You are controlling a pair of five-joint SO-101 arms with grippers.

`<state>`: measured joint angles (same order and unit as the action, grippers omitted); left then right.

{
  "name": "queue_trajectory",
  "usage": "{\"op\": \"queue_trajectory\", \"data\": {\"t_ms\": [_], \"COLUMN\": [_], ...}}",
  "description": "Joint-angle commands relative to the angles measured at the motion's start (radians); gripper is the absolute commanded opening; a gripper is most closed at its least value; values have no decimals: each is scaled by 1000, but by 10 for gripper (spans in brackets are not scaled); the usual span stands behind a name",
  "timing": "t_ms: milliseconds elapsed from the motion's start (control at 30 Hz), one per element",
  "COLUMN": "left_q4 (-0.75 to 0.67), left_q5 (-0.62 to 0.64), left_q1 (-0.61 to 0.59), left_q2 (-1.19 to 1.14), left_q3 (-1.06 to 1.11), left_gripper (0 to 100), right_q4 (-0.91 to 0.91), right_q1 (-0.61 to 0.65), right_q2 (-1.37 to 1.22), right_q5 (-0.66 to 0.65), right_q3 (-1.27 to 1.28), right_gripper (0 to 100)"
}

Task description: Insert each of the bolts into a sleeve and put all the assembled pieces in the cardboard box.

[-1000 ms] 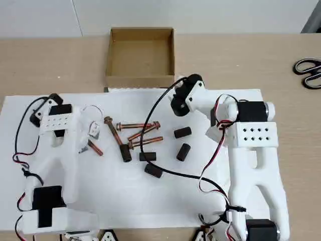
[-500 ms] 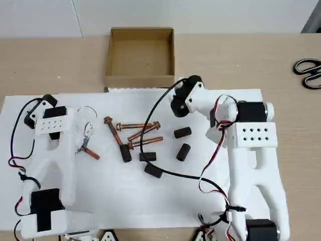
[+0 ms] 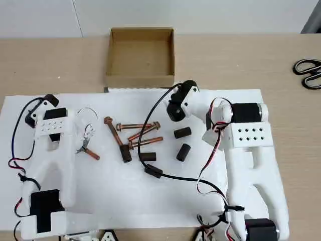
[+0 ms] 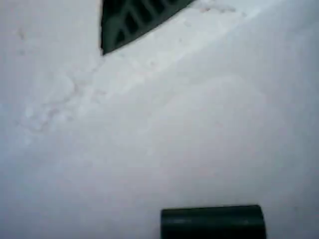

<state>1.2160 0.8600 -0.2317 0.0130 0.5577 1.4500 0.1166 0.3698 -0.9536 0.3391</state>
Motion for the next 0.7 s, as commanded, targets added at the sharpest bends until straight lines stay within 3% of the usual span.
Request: {"op": "queue_trajectory", "data": {"t_ms": [0, 100, 267, 333, 433, 667], "left_q4": [-2, 23, 18, 11, 11, 106], "left_q5": [-5, -5, -3, -2, -5, -5], "left_q1": [-3, -2, 2, 0, -3, -5], "left_q2": [-72, -72, -80, -80, -80, -71], "left_q3": [33, 31, 31, 33, 33, -25], "left_gripper": [88, 152, 163, 132, 0, 7], "right_q4": [-13, -18, -50, -56, -50, -117], "right_q1": [7, 2, 2, 2, 2, 24], "right_q2": [38, 38, 35, 31, 31, 36], "right_q5": [-31, -40, -34, -34, -34, -38], "right_q3": [-2, -2, -2, 0, 3, 166], "right_gripper": [201, 279, 284, 285, 285, 285]}}
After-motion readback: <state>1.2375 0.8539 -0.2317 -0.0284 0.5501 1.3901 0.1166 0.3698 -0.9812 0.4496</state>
